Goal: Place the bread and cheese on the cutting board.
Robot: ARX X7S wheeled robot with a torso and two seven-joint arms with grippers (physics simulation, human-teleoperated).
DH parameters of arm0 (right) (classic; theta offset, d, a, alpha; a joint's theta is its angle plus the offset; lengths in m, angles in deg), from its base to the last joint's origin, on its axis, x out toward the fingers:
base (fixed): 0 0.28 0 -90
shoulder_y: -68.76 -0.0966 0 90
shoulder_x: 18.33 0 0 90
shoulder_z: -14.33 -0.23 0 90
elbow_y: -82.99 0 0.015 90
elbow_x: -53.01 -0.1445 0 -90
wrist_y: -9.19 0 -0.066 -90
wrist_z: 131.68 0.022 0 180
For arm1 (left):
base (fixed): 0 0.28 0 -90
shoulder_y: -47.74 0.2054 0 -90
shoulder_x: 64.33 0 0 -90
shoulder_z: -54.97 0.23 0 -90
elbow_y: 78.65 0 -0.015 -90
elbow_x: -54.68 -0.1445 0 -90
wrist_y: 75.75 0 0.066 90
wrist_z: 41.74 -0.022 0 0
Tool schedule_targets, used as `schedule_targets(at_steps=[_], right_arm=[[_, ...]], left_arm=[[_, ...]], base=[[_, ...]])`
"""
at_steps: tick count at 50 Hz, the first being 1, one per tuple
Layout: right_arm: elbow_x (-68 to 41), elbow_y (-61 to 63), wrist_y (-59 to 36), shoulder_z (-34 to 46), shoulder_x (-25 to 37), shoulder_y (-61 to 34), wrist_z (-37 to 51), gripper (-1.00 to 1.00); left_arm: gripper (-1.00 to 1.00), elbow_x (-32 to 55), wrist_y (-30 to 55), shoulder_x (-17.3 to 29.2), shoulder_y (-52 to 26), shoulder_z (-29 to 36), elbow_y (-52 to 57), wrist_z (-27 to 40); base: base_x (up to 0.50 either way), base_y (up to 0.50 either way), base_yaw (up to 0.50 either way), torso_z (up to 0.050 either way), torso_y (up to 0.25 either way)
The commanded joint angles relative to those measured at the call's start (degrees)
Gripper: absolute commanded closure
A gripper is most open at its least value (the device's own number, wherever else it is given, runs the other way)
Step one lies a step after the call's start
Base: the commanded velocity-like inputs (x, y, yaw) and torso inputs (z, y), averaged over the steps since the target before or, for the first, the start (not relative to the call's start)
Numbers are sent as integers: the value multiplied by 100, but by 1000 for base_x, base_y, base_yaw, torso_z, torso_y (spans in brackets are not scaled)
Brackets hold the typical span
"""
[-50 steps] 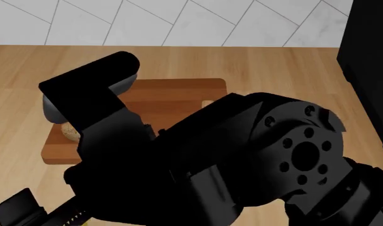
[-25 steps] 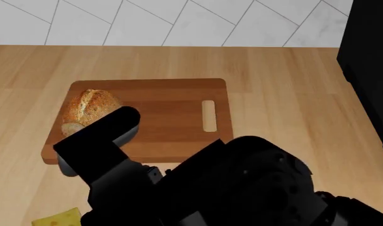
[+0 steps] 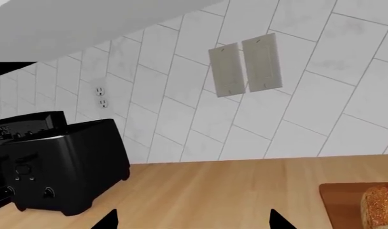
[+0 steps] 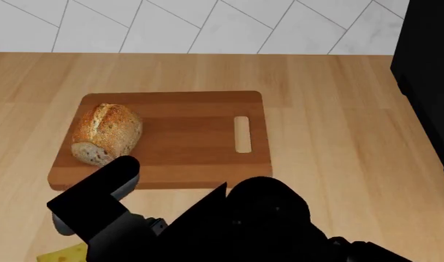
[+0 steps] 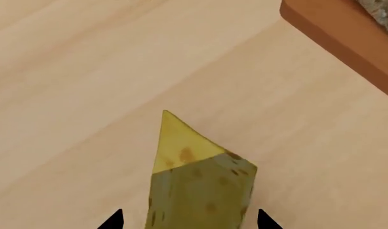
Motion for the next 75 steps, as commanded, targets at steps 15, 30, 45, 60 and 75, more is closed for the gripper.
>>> schedule_targets(at_steps=[15, 30, 45, 60, 75], right_arm=[[633, 43, 94, -24, -187, -138, -505, 100], [490, -84, 116, -598, 498, -1075, -522, 100], [1022, -903, 21, -963, 1346, -2136, -983, 100], [3712, -4250, 1496, 265, 148, -2580, -3436, 100], [3202, -6918, 2913, 2221, -1314, -2431, -4937, 100]], left_arm=[[-100, -20, 5, -243, -77, -58, 1, -247], [-100, -355, -118, -84, -77, 41, -119, -408], [-100, -789, -155, -117, -284, 379, -293, -820], [-100, -3434, -558, -514, -172, 1387, -180, -2568], [-100, -3862, -1110, -460, 278, 1591, -141, -2822]], base=[[1, 1, 1, -1, 0], [0, 0, 0, 0, 0], [0, 0, 0, 0, 0], [0, 0, 0, 0, 0], [0, 0, 0, 0, 0]])
